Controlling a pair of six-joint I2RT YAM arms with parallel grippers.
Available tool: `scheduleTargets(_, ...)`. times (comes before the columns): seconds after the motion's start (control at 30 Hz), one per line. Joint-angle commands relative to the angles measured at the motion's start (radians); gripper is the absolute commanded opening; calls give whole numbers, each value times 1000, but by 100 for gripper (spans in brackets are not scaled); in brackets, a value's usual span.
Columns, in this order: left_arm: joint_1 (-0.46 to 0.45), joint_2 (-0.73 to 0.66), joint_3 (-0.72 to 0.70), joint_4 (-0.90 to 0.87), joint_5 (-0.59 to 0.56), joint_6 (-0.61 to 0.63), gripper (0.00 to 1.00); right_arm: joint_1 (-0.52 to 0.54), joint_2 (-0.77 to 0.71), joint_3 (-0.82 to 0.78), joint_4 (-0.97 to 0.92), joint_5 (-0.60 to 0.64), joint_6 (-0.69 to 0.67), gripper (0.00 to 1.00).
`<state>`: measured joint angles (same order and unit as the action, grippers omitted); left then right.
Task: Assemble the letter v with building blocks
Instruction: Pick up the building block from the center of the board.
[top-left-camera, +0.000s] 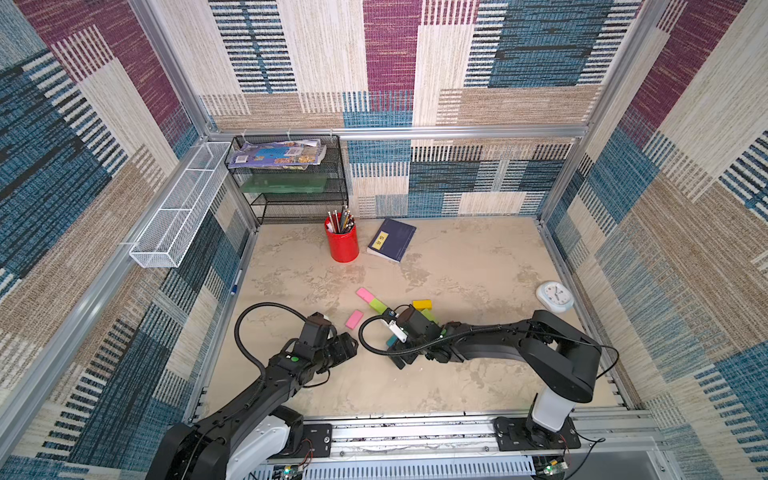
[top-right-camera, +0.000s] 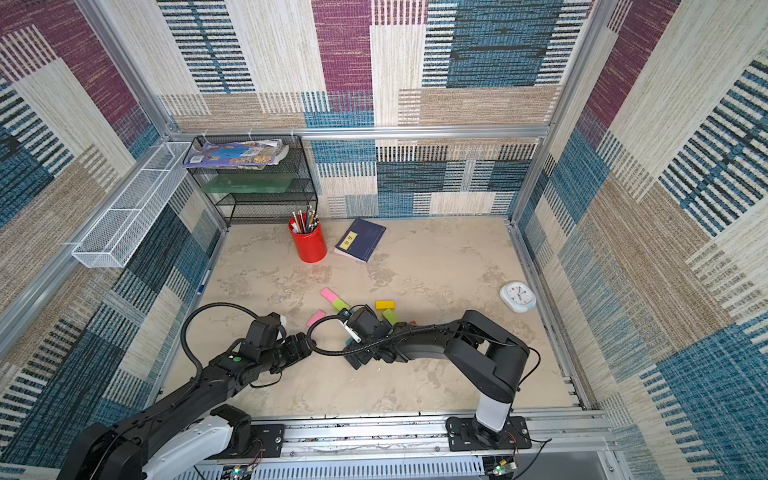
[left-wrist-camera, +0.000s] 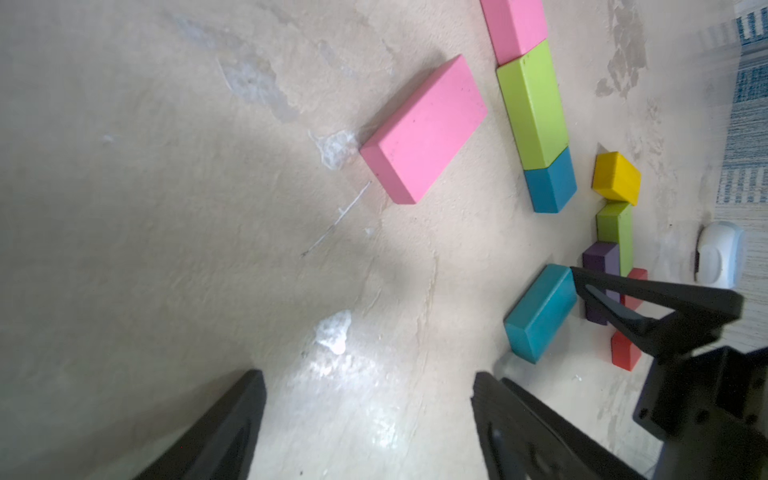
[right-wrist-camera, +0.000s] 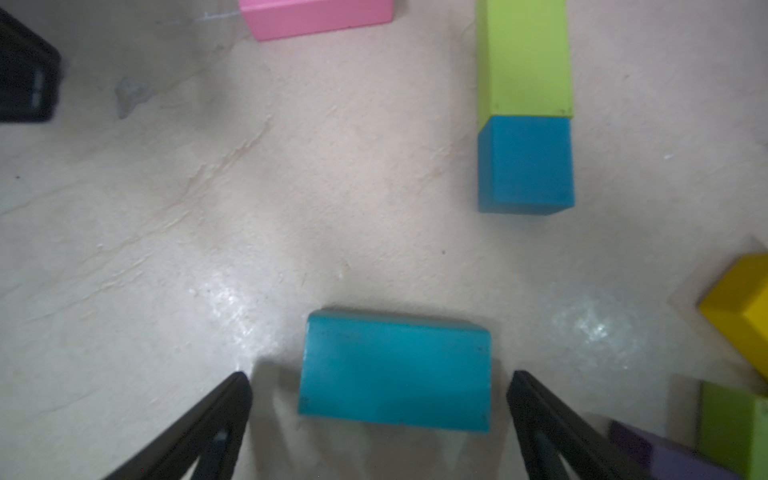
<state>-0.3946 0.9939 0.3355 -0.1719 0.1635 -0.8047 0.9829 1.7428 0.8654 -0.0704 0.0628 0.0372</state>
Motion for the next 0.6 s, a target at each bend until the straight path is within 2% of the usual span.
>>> scheduleTargets(0.0, 2, 13, 3, 10, 11, 19, 81, 9, -1, 3, 2, 13, -8, 99)
scheduleTargets(0.2, 4, 50, 20, 14, 28, 29, 81, 31, 37, 18, -15, 55, -20, 100)
scheduleTargets(0.57, 5, 83, 33, 26, 34, 38, 81, 46, 46, 5, -22, 95, -10, 95)
